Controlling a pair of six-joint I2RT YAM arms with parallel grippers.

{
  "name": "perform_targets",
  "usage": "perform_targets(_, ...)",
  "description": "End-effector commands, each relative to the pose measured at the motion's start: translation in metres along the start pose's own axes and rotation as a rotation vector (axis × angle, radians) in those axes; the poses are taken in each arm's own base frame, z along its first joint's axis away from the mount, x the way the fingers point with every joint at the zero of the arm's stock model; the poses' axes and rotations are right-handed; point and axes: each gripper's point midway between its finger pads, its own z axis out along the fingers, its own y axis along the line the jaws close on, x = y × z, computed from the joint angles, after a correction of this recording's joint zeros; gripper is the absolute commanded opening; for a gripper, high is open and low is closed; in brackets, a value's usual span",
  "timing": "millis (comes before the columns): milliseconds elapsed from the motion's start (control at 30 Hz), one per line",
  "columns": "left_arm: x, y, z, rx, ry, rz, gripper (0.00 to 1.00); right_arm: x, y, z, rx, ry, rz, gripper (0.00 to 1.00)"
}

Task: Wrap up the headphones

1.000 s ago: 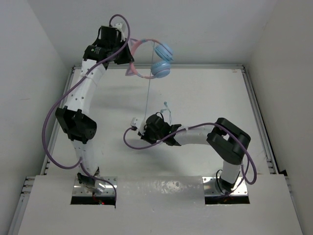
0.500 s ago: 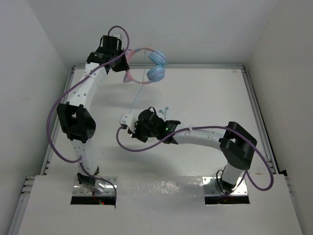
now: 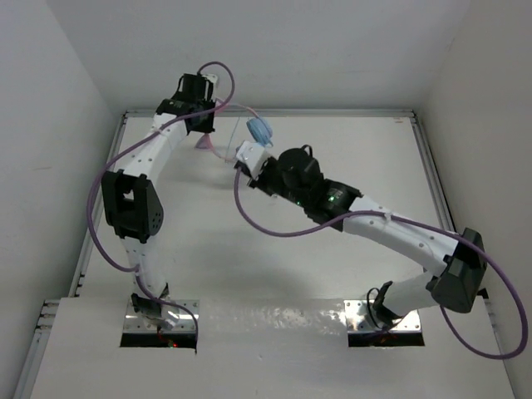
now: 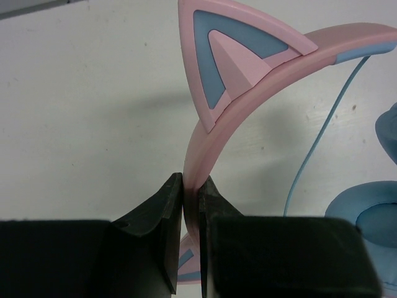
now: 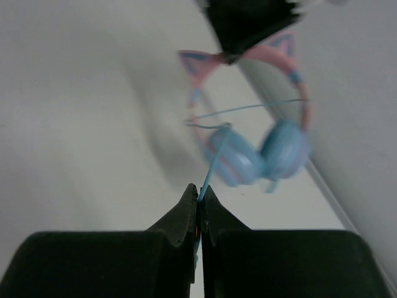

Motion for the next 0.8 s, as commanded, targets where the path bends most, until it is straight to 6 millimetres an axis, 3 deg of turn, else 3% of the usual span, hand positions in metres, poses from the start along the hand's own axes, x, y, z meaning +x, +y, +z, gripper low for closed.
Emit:
perform_targets(0,-0.025,-0.028,-0.023,0.101,-0.100,0.155,0.00,-0.002,-0.078,-0.020,0.232,0.052,-0.042,0.00)
perform_targets(100,-0.015,-0.053,-0.030,0.191,-0.075,0.246,0.00,0.008,-0.124,-0.029,0.356,0.077,-0.020,0.00)
perform_targets(267,0.010,-0.103,-0.043,0.356,-0.021,0.382,0.00,0.011,-0.177,-0.041,0.511,0.119,-0.033,0.00)
perform_targets(367,0.014,-0.116,-0.050,0.409,-0.013,0.386,0.00,0.029,-0.214,-0.053,0.600,0.181,-0.023,0.00)
perform_targets(400,0.014,-0.118,-0.052,0.419,-0.013,0.387,0.00,0.044,-0.235,-0.064,0.649,0.203,0.028,0.00)
perform_targets(467,0.013,-0.123,-0.059,0.455,-0.015,0.396,0.00,0.055,-0.251,-0.074,0.665,0.200,0.090,0.00)
perform_targets(500,0.015,-0.129,-0.064,0.498,-0.013,0.403,0.00,0.071,-0.268,-0.086,0.710,0.208,0.152,0.00)
perform_targets(667,0.021,-0.146,-0.083,0.628,0.007,0.415,0.00,0.107,-0.292,-0.096,0.744,0.199,0.287,0.00)
perform_targets(767,0.024,-0.160,-0.101,0.726,0.012,0.445,0.00,0.104,-0.298,-0.088,0.725,0.158,0.320,0.00)
